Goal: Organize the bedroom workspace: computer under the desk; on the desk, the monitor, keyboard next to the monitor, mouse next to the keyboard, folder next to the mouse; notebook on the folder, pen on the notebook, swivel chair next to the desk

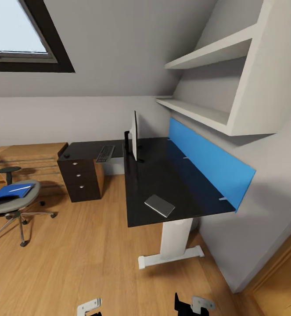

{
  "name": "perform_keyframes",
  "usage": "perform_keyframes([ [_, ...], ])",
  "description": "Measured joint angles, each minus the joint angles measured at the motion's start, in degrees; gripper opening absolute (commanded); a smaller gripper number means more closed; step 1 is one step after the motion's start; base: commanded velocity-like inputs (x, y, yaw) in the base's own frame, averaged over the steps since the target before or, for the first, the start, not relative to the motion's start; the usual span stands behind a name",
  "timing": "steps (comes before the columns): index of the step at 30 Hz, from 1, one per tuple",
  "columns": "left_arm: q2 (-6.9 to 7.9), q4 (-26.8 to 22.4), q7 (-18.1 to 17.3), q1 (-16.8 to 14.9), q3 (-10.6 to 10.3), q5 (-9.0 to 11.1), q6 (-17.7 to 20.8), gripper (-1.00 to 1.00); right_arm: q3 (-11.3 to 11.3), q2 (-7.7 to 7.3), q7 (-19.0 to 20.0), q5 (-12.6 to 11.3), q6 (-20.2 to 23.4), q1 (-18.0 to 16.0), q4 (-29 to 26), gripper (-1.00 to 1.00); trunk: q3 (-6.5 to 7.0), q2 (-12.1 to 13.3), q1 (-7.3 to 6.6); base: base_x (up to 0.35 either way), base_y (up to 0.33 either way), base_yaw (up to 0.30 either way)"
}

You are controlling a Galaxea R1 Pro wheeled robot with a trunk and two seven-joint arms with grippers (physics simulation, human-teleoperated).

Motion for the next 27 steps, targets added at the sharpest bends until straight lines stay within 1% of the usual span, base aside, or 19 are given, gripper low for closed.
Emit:
perform_keyframes([
  [13,-0.12,0.7,0.0,0.0,0.0,-0.2,-0.1,1.00,-0.1,-0.12,0.0,0.0,-0.1,0.0,-0.1,1.00,0.00,0.0,0.00,0.000,-0.005,-0.001],
  [14,-0.12,0.7,0.0,0.0,-0.1,-0.3,-1.7,1.00,-0.3,-0.41,-0.2,0.0,-1.5,0.0,-0.8,1.00,0.00,0.0,0.00,0.000,0.000,0.000],
  [16,-0.15,1.1,0.0,0.0,-0.1,-0.3,-3.1,1.00,-0.4,-0.73,-0.3,-0.2,-2.4,0.0,-1.8,1.00,0.00,0.0,0.00,0.000,0.000,0.000],
  [17,-0.19,2.0,0.1,0.0,-0.2,-0.3,-4.1,1.00,-0.4,-1.27,-0.5,-0.3,-2.6,0.0,-3.5,1.00,0.00,0.0,0.00,0.000,0.000,0.000],
  [19,-0.21,2.7,0.1,0.0,-0.3,-0.3,-4.5,1.00,-0.4,-1.78,-0.8,-0.5,-2.2,0.0,-5.1,1.00,0.00,0.0,0.00,0.000,0.000,0.000],
  [22,-0.25,3.4,0.1,0.0,-0.3,-0.4,-4.9,1.00,-0.5,-2.52,-1.8,-0.5,-0.1,0.0,-7.8,1.00,0.00,0.0,0.00,0.000,0.000,0.000],
  [24,-0.28,3.7,0.1,0.0,-0.3,-0.4,-5.1,1.00,-0.6,-3.00,-2.8,-0.4,2.6,0.0,-10.0,1.00,0.00,0.0,0.00,0.000,0.000,0.000],
  [25,-0.29,3.9,0.1,0.0,-0.3,-0.4,-5.1,1.00,-0.8,-3.65,-4.1,-0.4,6.1,0.0,-12.8,1.00,0.00,0.0,0.00,0.000,0.000,0.000],
  [27,-0.31,4.0,0.1,0.0,-0.3,-0.4,-5.2,1.00,-1.2,-4.68,-5.3,-0.5,10.1,0.0,-16.3,1.00,0.00,0.0,0.00,0.000,0.000,0.000],
])
